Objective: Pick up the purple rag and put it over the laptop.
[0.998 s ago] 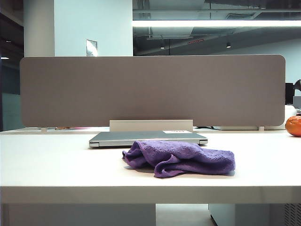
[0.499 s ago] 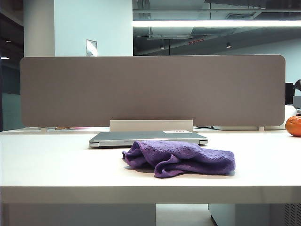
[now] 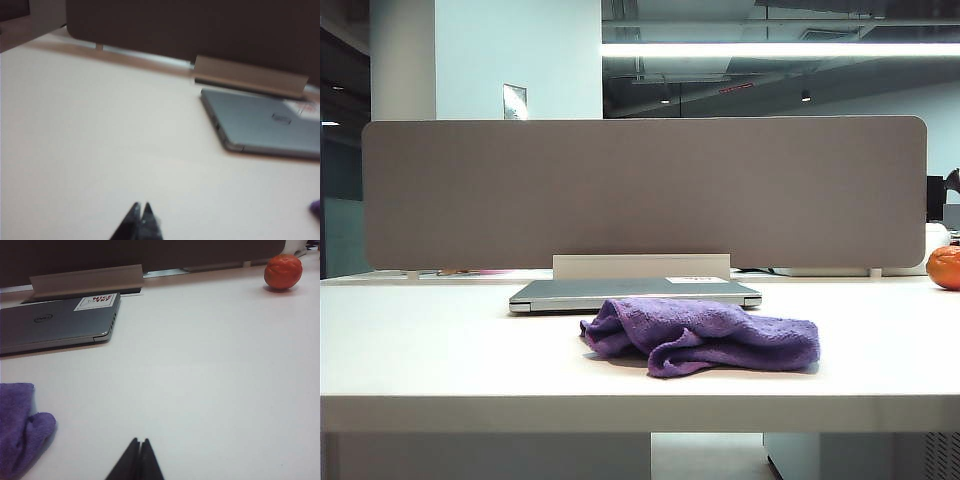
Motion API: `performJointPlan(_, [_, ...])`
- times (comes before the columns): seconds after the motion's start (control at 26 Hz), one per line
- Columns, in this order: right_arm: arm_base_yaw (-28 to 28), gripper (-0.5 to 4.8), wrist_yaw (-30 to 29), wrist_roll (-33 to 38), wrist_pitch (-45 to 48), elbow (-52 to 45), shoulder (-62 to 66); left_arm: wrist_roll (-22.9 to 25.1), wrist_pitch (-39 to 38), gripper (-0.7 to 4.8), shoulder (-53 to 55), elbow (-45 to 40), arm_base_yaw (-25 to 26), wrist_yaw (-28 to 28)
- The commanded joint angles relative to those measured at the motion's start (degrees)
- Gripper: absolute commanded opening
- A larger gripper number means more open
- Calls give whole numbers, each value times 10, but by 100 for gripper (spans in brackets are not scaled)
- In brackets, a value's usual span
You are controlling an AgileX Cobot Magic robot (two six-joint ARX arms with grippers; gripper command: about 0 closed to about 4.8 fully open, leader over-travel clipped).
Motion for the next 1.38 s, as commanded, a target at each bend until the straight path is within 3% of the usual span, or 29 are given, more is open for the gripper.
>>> performJointPlan(0.04, [0,22,-17,0,6,-2,-1,-21,28,-6,0,13,0,36])
performJointPlan(0.46, [0,22,-162,0,6,-2,-1,-23,24,-6,1,28,0,102])
performJointPlan(0.61, [1,22,-219,2,7,-2,-1,-53,23,-6,1,28,0,113])
performJointPlan(0.81, [1,22,-228,49,10,-2,-1,-53,23,-6,1,30,0,133])
performJointPlan(1.15, [1,22,-228,52,10,-2,-1,-61,3,-6,17,101,0,157])
performJointPlan(1.38, [0,22,-228,52,11,-2,-1,-59,6,-6,143,181,0,179])
